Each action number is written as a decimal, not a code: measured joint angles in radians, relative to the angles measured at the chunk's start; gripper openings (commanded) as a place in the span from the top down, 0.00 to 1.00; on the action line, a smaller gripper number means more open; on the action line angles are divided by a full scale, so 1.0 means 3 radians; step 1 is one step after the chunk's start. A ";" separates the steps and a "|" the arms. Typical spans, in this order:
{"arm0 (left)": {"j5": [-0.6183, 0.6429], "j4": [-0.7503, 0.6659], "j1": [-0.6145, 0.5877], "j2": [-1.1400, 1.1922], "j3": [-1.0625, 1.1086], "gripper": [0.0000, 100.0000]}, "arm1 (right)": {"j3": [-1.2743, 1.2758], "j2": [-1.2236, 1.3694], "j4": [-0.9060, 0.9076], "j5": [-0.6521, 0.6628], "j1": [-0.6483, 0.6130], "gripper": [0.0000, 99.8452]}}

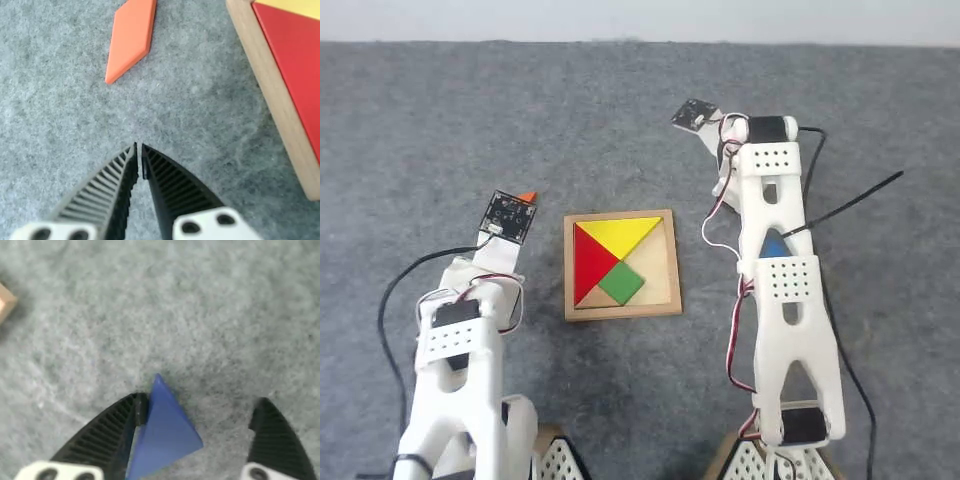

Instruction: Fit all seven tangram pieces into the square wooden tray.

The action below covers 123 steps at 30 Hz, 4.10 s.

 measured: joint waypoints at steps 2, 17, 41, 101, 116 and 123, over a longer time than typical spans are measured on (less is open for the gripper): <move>0.0000 0.0000 0.0000 0.0000 0.0000 0.99 | 0.0000 -0.0020 0.0000 -0.0077 0.0036 0.65; 0.0000 0.0000 0.0000 0.0000 0.0000 0.99 | 0.0736 -0.0399 0.0000 -0.0527 0.0133 0.65; 0.0000 0.0000 0.0000 0.0000 0.0000 0.99 | 0.1366 -0.0731 -0.0005 -0.0271 0.0153 0.74; 0.0000 0.0000 0.0000 0.0000 0.0000 0.99 | 0.1253 -0.0701 -0.0051 0.0384 0.0056 0.76; 0.0000 0.0000 0.0000 0.0000 0.0000 0.99 | 0.1243 -0.0701 -0.0056 0.0307 0.0056 0.82; 0.0000 0.0000 0.0000 0.0000 0.0000 0.99 | 0.1217 -0.0706 -0.0102 0.0276 0.0056 0.86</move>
